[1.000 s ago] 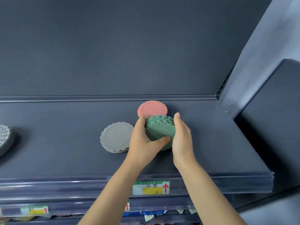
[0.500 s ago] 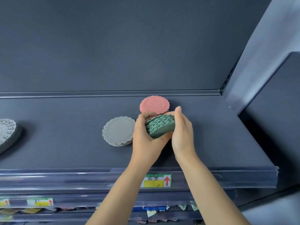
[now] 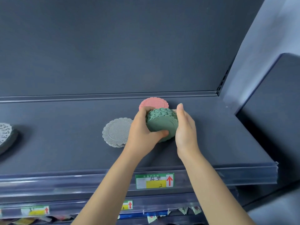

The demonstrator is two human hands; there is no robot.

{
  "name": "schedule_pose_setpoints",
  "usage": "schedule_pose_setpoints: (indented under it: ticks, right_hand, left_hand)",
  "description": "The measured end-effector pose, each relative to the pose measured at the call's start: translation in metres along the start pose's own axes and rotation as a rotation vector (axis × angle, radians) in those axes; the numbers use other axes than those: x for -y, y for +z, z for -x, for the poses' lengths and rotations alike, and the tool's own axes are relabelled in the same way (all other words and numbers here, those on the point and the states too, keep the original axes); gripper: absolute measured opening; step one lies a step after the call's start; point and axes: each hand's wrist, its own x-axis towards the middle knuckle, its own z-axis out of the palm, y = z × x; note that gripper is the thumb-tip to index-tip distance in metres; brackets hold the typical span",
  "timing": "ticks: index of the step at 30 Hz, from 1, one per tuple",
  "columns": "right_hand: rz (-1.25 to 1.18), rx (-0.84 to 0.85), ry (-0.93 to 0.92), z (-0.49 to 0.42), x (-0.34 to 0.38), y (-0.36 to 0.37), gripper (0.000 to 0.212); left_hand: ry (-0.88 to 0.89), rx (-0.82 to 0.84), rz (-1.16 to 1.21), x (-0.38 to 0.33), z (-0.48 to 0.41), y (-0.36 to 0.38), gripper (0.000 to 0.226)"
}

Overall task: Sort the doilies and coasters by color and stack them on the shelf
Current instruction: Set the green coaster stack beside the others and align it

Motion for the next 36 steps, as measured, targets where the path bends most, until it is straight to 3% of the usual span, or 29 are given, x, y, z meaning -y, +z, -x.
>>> schedule_pose_setpoints:
  ticks: [7,15,20,24,29,33,36]
  right_hand:
    - [0.109,0.019,-0.009,0.007,-0.005,0.011,0.043]
    - [0.094,-0.044,0.03,-0.001,-0.01,0.004,0.047]
    - [0.143,-0.053,0.01,-0.001,-0.006,0.005,0.053]
    - [0.3,0.055,-0.126,0.001,-0.002,-0.004,0.049]
    - [0.625,0.168,-0.199,-0.006,-0.004,-0.017,0.023]
    - [0.959,0.202,-0.206,-0.018,-0.012,-0.028,0.044]
    - [1.045,0.2,-0.193,-0.027,-0.017,-0.037,0.046]
  left_hand:
    - [0.025,-0.03,-0.058,0.003,-0.006,0.005,0.062]
    - [0.16,0.241,-0.26,0.004,-0.017,-0.023,0.047]
    - [0.207,0.334,-0.128,0.002,-0.017,-0.04,0.054]
    - [0.083,0.366,0.005,0.004,-0.024,-0.042,0.057]
    - [0.072,0.39,-0.306,0.005,-0.032,-0.04,0.061]
    - [0.204,0.386,-0.745,0.005,-0.032,-0.035,0.052]
    - [0.186,0.402,-0.712,0.003,-0.027,-0.031,0.057]
